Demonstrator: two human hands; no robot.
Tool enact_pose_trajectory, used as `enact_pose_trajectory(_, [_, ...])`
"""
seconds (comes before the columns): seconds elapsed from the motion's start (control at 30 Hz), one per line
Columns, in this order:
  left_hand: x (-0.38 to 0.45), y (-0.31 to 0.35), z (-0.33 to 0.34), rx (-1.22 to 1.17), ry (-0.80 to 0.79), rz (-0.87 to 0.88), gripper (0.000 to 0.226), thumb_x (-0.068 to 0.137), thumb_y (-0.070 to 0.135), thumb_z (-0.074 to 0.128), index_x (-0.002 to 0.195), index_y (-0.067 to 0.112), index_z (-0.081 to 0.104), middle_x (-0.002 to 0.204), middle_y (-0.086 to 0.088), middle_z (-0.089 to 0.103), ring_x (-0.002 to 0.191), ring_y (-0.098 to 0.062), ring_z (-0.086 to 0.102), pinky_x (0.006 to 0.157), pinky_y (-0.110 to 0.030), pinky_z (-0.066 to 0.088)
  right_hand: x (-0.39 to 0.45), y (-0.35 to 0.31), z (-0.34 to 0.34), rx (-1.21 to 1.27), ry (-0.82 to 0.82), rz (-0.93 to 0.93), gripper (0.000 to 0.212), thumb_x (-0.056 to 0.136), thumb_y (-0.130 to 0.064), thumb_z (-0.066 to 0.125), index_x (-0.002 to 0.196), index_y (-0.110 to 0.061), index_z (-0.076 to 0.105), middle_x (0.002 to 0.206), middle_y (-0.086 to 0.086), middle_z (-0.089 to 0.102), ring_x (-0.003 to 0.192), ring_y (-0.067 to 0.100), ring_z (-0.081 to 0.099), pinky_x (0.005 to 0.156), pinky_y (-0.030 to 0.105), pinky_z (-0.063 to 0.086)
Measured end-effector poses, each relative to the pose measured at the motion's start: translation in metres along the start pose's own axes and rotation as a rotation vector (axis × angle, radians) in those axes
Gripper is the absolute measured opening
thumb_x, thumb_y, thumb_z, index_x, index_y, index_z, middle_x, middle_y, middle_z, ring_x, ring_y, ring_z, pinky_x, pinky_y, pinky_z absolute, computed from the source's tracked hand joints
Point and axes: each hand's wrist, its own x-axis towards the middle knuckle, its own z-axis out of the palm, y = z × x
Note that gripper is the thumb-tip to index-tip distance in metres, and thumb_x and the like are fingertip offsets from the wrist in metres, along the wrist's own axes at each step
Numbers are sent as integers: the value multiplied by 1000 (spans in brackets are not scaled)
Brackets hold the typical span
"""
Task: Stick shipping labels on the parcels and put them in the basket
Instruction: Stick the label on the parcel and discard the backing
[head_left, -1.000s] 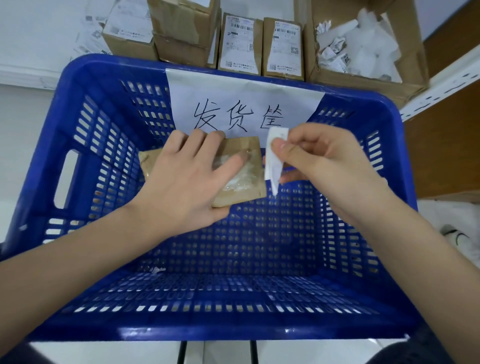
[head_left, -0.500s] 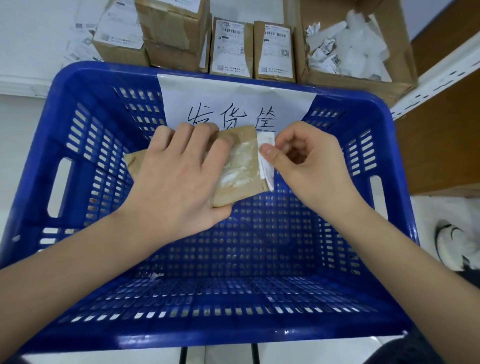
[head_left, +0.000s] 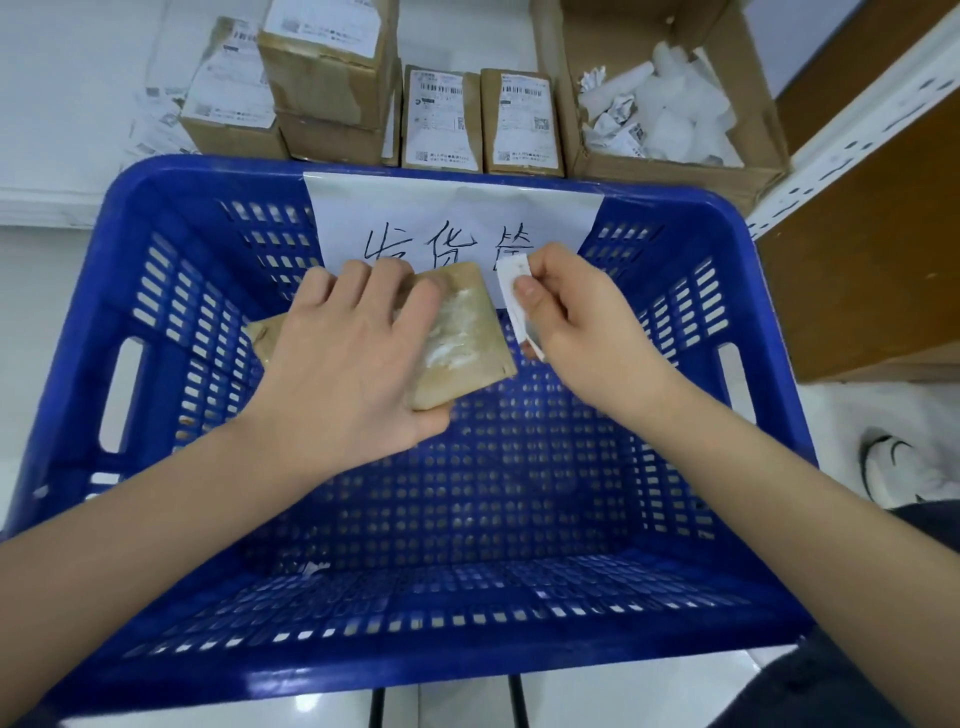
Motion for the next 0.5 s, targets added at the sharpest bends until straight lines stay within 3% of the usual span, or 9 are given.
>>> enact_pose_trajectory(0.13, [-1, 5, -1, -1, -4, -24, 85, 49, 53, 76, 113, 0, 55, 101, -17, 59, 83, -35, 58, 74, -43, 43, -5, -14, 2, 15, -75, -88, 15, 101, -9, 41, 87, -9, 48, 64, -5, 45, 57, 6, 41, 57, 26, 38])
enact_pose_trajectory(0.2, [0, 7, -7, -21, 53, -40, 92, 51, 54, 69, 120, -2, 47, 103, -19, 61, 83, -35, 59, 73, -43, 44, -8, -19, 5, -18, -77, -104, 11, 99, -12, 47, 88, -11, 51, 69, -8, 49, 64, 9, 47, 64, 30, 42])
enact_pose_trajectory(0.3, [-2, 11, -15, -19, 101, -15, 104, 50, 51, 66, 135, 0, 33, 103, -20, 61, 84, -37, 61, 73, -44, 45, -13, -23, 7, -304, 57, -140, 12, 93, -27, 58, 89, -16, 56, 72, -12, 57, 71, 12, 57, 70, 38, 49])
enact_pose_trajectory(0.4, [-5, 14, -21, -33, 99, -35, 111, 45, 49, 75, 136, 1, 33, 102, -19, 62, 85, -37, 61, 73, -44, 46, -16, -28, 8, -471, 209, -257, 27, 91, -38, 59, 92, -12, 54, 72, -2, 65, 65, 22, 61, 59, 39, 49])
enact_pose_trajectory(0.5, [-1, 13, -27, -38, 113, -34, 111, 46, 49, 76, 136, 1, 33, 102, -19, 61, 85, -37, 61, 74, -46, 46, -17, -30, 10, -650, 417, -455, 20, 86, -28, 59, 83, -9, 61, 63, 3, 59, 47, 24, 54, 39, 25, 35])
